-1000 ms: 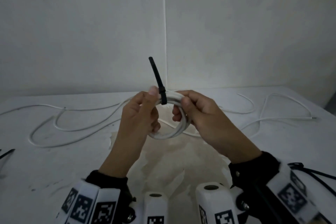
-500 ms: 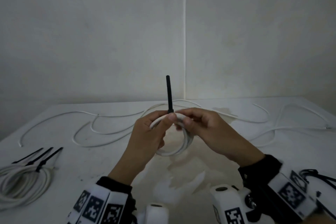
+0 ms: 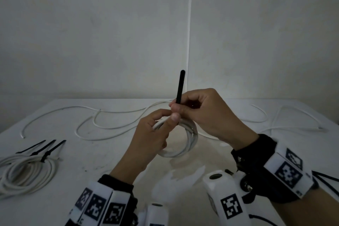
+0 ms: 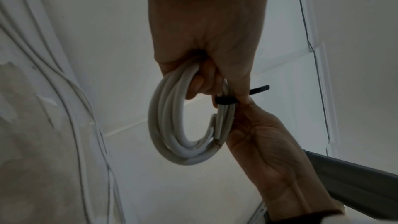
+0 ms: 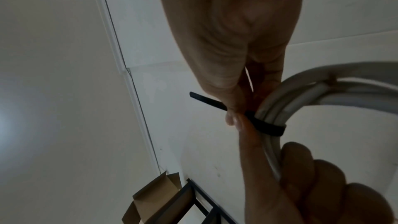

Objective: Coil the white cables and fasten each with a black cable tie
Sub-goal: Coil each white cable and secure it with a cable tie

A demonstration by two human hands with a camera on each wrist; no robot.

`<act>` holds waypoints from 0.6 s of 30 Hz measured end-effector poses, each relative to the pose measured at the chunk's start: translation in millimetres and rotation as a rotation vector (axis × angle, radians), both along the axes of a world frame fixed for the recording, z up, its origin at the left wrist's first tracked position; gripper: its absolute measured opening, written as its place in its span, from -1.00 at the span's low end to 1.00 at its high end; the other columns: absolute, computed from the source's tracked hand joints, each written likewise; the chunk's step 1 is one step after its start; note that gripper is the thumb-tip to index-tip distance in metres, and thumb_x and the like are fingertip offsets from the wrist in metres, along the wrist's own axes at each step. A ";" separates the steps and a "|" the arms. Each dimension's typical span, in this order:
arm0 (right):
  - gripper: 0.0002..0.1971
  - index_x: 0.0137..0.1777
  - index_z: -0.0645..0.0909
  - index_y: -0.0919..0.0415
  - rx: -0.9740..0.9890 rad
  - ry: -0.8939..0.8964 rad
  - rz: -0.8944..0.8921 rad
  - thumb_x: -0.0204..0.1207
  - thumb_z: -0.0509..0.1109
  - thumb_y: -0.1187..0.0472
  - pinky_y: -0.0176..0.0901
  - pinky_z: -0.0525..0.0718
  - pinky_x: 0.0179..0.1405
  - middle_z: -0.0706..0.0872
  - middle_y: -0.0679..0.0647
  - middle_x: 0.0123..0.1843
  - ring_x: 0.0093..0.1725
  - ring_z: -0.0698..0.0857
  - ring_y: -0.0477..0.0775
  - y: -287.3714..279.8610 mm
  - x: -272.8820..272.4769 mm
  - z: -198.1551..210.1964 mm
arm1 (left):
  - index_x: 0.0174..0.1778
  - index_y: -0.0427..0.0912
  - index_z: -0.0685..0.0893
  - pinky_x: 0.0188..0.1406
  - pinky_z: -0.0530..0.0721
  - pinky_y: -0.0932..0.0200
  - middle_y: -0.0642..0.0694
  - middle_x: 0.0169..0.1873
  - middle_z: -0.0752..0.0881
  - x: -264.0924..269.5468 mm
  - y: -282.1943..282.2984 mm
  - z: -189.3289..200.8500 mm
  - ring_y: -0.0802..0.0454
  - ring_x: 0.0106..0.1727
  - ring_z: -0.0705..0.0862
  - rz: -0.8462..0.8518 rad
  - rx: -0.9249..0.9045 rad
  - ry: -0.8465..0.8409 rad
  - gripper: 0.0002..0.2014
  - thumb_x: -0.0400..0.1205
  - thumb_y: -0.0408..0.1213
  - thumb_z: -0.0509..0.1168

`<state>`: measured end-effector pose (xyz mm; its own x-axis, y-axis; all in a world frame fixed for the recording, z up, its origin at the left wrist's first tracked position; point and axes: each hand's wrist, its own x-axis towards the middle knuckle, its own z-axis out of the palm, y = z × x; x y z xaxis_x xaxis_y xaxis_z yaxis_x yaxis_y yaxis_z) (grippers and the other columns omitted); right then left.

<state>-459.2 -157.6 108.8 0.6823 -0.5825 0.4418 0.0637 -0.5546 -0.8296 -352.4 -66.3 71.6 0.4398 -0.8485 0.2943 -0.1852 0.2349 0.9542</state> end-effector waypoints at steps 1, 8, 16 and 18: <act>-0.90 -0.30 0.73 0.09 -0.016 0.012 -0.008 0.41 0.49 0.27 -0.26 0.72 -0.07 0.81 0.00 -0.20 -0.22 0.75 -0.13 0.7 -0.4 1.5 | -0.44 0.08 0.69 -0.65 0.30 0.30 0.08 -0.74 0.35 -0.9 0.4 -0.4 0.21 -0.68 0.27 -0.005 -0.007 0.009 -0.78 0.34 0.10 0.27; -0.85 -0.26 0.66 0.33 -0.110 0.038 -0.092 0.48 0.42 0.25 0.20 0.70 -0.08 0.75 0.15 -0.31 -0.22 0.73 0.23 3.0 -1.0 0.8 | -0.52 0.07 0.71 -0.63 0.30 0.25 0.09 -0.75 0.35 -4.9 -1.5 -2.0 0.21 -0.68 0.27 0.040 -0.003 0.010 -0.73 0.51 -0.10 0.30; -0.82 -0.32 0.59 0.08 -0.006 -0.066 -0.122 0.49 0.41 0.30 -0.13 0.72 -0.31 0.67 -0.10 -0.48 -0.45 0.66 -0.09 3.0 6.6 -3.7 | -0.38 -0.05 0.74 -0.66 0.28 0.30 0.10 -0.77 0.33 -0.7 -0.8 3.6 0.20 -0.70 0.24 0.023 0.017 -0.020 -0.80 0.53 -0.12 0.31; -0.86 -0.25 0.59 0.00 -0.015 -0.048 -0.098 0.51 0.38 0.23 -0.23 0.67 -0.31 0.68 -0.11 -0.42 -0.41 0.67 -0.11 2.5 8.1 -7.2 | -0.37 -0.07 0.74 -0.64 0.28 0.28 0.09 -0.76 0.32 0.9 1.0 0.1 0.20 -0.69 0.24 0.017 0.040 0.000 -0.78 0.48 -0.05 0.30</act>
<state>-451.2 -155.1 101.6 0.6002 -0.6381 0.4823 0.0484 -0.5729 -0.8182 -351.5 -65.3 71.7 0.4546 -0.8519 0.2601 -0.1888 0.1932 0.9628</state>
